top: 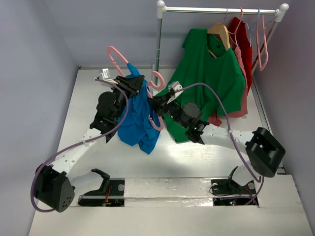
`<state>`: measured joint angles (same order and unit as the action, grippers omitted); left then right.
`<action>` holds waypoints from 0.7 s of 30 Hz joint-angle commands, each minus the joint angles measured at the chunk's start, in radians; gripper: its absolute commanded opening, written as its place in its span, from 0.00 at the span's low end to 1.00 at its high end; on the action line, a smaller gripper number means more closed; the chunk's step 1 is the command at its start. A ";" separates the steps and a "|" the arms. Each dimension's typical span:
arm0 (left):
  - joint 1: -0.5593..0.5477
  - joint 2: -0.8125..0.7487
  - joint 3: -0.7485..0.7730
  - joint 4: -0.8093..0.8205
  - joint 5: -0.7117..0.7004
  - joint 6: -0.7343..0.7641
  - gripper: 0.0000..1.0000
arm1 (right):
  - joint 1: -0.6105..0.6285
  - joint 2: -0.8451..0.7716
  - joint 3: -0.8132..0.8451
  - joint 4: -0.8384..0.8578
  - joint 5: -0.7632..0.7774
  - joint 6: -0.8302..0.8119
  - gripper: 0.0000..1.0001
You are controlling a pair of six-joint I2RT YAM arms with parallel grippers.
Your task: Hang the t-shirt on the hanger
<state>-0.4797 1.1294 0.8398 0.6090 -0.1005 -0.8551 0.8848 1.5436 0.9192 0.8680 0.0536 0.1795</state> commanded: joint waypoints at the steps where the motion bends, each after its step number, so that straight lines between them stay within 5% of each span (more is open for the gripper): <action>1: 0.007 -0.074 -0.016 0.071 0.019 0.027 0.00 | 0.008 -0.088 -0.009 -0.007 -0.032 -0.012 0.02; 7: 0.026 -0.157 -0.041 0.074 0.050 0.014 0.00 | 0.008 -0.146 -0.060 -0.089 -0.046 -0.017 0.39; 13: 0.047 -0.215 -0.027 0.051 0.071 0.014 0.00 | 0.008 -0.215 -0.109 -0.147 -0.075 -0.035 0.64; 17: 0.067 -0.238 -0.021 0.048 0.091 0.002 0.00 | -0.027 -0.264 -0.205 -0.103 -0.074 -0.019 0.59; 21: 0.076 -0.253 -0.010 0.041 0.096 -0.004 0.00 | -0.076 -0.306 -0.295 -0.058 -0.087 0.031 0.26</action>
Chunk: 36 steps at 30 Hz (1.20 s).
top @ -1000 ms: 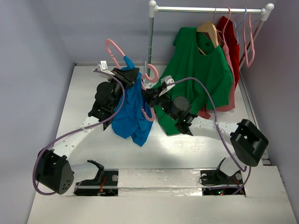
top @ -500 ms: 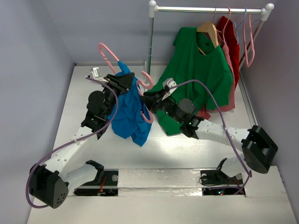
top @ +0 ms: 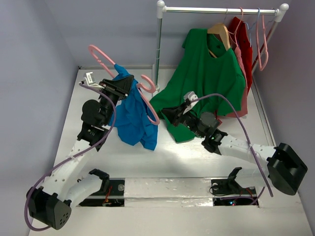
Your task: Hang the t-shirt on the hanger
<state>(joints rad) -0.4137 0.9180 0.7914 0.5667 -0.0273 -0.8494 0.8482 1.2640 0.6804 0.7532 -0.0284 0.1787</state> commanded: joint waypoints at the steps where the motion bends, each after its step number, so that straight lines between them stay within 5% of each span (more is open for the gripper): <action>1: 0.010 -0.044 0.040 0.082 0.023 -0.010 0.00 | -0.040 -0.026 -0.065 0.063 -0.010 0.038 0.14; 7: 0.019 -0.060 0.049 0.081 0.069 -0.013 0.00 | -0.040 -0.006 -0.151 0.149 -0.001 0.065 0.06; 16: 0.029 -0.094 0.048 0.090 0.112 -0.042 0.00 | -0.040 0.092 -0.070 0.080 -0.192 -0.016 0.50; 20: 0.029 -0.111 0.052 0.087 0.119 -0.045 0.00 | -0.040 0.139 -0.039 0.069 -0.274 -0.028 0.49; 31: 0.038 -0.111 0.057 0.108 0.178 -0.085 0.00 | -0.040 0.179 0.028 0.063 -0.203 -0.088 0.61; 36: 0.038 -0.117 0.058 0.105 0.178 -0.085 0.00 | -0.040 0.242 0.085 0.037 -0.225 -0.096 0.57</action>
<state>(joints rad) -0.3840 0.8341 0.7925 0.5568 0.1310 -0.9184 0.8055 1.4761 0.7155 0.7738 -0.2466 0.1051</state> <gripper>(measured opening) 0.186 0.585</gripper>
